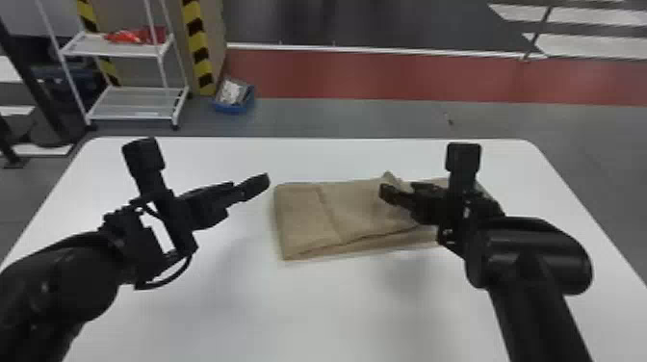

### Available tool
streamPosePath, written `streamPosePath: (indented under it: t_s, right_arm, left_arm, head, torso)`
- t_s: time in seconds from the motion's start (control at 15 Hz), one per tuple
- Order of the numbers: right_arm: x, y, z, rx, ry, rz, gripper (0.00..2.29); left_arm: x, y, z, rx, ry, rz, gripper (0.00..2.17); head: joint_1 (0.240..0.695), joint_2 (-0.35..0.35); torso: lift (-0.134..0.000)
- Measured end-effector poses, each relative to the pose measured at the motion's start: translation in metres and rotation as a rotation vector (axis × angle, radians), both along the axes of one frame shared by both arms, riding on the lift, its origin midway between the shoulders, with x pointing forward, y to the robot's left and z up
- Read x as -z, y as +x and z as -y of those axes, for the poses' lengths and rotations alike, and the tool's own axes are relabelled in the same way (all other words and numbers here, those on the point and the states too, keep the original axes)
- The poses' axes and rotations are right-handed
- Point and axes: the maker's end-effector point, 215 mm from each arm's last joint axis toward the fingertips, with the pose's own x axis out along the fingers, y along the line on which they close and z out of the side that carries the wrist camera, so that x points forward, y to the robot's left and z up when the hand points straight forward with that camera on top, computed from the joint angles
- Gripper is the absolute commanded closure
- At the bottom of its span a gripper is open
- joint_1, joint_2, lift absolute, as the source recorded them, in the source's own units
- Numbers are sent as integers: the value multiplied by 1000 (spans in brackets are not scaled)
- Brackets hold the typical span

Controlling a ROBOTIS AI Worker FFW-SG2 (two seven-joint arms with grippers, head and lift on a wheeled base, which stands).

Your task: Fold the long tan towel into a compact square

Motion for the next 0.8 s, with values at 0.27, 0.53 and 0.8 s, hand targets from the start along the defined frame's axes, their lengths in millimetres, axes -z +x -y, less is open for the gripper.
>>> streamPosePath:
  t_s: [0.27,0.53,0.8]
  right_arm:
    - [12,-6,5,11,-20,-36,383]
    - [26,-15,17,32,-35,-71,495]
    - [29,-19,18,26,-22,-64,724]
  left_arm:
    - [9,-3,0,-1,-14,-13,87]
    - [7,-4,1,0,-19,-11,83]
    - [8,-5,1,-1,-27,-16,87]
  head:
    - [695,-69]
    - [695,-81]
    - [695,-83]
  torso:
    - [-124]
    - [-124]
    - [-124]
